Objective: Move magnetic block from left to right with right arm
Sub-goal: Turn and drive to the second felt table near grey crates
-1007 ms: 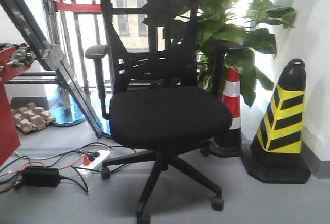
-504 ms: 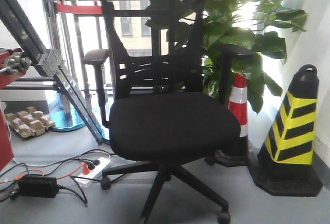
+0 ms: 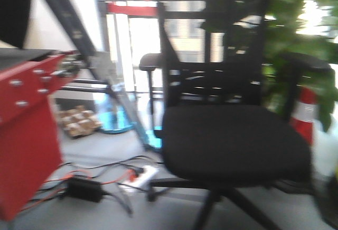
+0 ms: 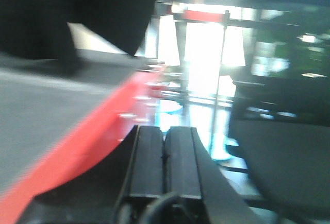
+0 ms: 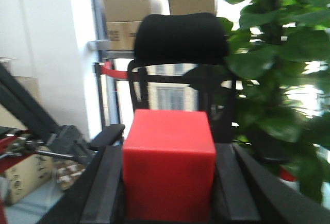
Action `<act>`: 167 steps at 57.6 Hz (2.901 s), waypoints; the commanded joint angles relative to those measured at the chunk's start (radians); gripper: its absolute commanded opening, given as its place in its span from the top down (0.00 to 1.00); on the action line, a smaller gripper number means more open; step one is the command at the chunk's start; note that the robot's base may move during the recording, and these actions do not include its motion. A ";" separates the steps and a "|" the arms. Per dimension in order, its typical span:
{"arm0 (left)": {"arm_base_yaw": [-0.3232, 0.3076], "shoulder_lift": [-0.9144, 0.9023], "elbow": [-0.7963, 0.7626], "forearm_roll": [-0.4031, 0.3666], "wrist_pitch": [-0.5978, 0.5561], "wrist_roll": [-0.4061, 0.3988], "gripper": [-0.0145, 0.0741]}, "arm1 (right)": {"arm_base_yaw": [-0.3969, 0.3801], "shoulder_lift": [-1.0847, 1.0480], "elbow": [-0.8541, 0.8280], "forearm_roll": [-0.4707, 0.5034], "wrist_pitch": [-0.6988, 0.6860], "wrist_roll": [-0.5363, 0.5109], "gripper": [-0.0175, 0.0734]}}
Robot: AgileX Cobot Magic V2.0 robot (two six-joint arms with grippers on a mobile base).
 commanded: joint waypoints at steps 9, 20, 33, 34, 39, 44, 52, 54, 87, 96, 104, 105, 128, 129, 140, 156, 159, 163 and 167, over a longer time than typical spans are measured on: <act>-0.007 -0.010 0.007 -0.003 -0.078 -0.007 0.98 | -0.005 0.009 -0.032 0.002 -0.087 -0.009 0.46; -0.007 -0.010 0.007 -0.003 -0.078 -0.007 0.98 | -0.005 0.009 -0.032 0.002 -0.087 -0.009 0.46; -0.007 -0.010 0.007 -0.003 -0.078 -0.007 0.98 | -0.005 0.009 -0.032 0.002 -0.087 -0.009 0.46; -0.007 -0.010 0.007 -0.003 -0.078 -0.007 0.98 | -0.005 0.009 -0.032 0.002 -0.087 -0.009 0.46; -0.007 -0.010 0.007 -0.003 -0.078 -0.007 0.98 | -0.005 0.009 -0.032 0.002 -0.087 -0.009 0.46; -0.007 -0.010 0.007 -0.003 -0.078 -0.007 0.98 | -0.005 0.009 -0.032 0.002 -0.087 -0.009 0.46; -0.007 -0.010 0.007 -0.003 -0.078 -0.007 0.98 | -0.005 0.009 -0.032 0.002 -0.087 -0.009 0.46; -0.007 -0.010 0.007 -0.003 -0.078 -0.007 0.98 | -0.005 0.009 -0.032 0.002 -0.087 -0.009 0.46; -0.007 -0.010 0.007 -0.003 -0.078 -0.007 0.98 | -0.005 0.009 -0.032 0.002 -0.087 -0.009 0.46; -0.007 -0.010 0.007 -0.003 -0.078 -0.007 0.98 | -0.005 0.009 -0.032 0.002 -0.087 -0.009 0.46; -0.007 -0.010 0.007 -0.003 -0.078 -0.007 0.98 | -0.005 0.009 -0.032 0.002 -0.087 -0.009 0.46; -0.007 -0.010 0.007 -0.003 -0.078 -0.007 0.98 | -0.005 0.009 -0.032 0.002 -0.087 -0.009 0.46; -0.007 -0.010 0.007 -0.003 -0.078 -0.007 0.98 | -0.005 0.009 -0.032 0.002 -0.087 -0.009 0.46; -0.007 -0.010 0.007 -0.003 -0.078 -0.007 0.98 | -0.005 0.009 -0.032 0.002 -0.087 -0.009 0.46; -0.007 -0.010 0.007 -0.003 -0.078 -0.007 0.98 | -0.005 0.009 -0.032 0.002 -0.087 -0.009 0.46; -0.007 -0.010 0.007 -0.003 -0.078 -0.007 0.98 | -0.005 0.009 -0.032 0.002 -0.087 -0.009 0.46; -0.007 -0.010 0.007 -0.003 -0.078 -0.007 0.98 | -0.005 0.009 -0.032 0.002 -0.087 -0.009 0.46; -0.007 -0.010 0.007 -0.003 -0.078 -0.007 0.98 | -0.005 0.009 -0.032 0.002 -0.087 -0.009 0.46; -0.007 -0.010 0.007 -0.003 -0.078 -0.007 0.98 | -0.005 0.009 -0.032 0.002 -0.087 -0.009 0.46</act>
